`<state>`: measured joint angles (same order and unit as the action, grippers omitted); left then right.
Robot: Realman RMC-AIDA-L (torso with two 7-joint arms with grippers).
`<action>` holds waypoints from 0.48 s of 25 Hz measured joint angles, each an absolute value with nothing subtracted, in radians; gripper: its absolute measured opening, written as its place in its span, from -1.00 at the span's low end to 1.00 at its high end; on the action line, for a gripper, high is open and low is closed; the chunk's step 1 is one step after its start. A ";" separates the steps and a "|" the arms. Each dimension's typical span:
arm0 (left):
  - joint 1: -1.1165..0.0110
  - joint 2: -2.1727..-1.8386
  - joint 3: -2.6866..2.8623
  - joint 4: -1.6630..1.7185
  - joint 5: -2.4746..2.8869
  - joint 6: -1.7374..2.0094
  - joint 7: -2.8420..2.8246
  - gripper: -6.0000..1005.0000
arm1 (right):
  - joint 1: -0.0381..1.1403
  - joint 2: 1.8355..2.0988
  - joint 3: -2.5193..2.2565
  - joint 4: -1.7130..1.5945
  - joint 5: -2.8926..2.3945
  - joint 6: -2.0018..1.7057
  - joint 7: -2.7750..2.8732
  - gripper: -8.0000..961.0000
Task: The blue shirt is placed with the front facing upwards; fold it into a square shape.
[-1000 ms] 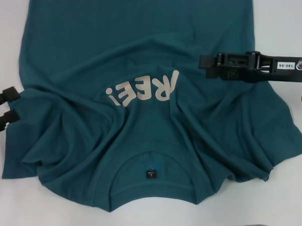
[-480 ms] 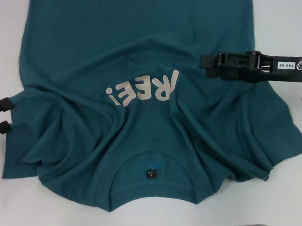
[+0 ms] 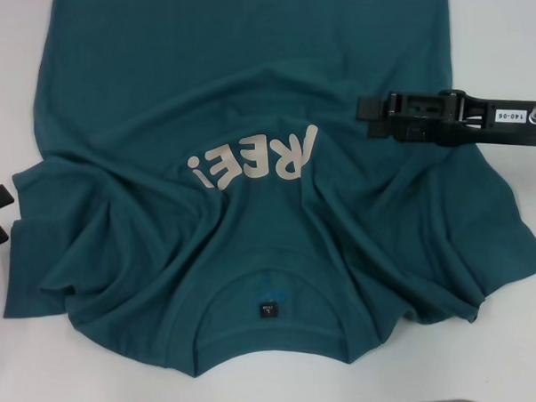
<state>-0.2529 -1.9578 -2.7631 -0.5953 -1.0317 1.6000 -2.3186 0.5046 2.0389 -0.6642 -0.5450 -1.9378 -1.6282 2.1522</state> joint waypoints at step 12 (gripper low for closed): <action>-0.261 -1.958 -2.757 -0.595 -0.994 1.554 -2.318 0.64 | 0.502 2.037 -0.663 -0.544 -1.937 -1.632 2.152 0.84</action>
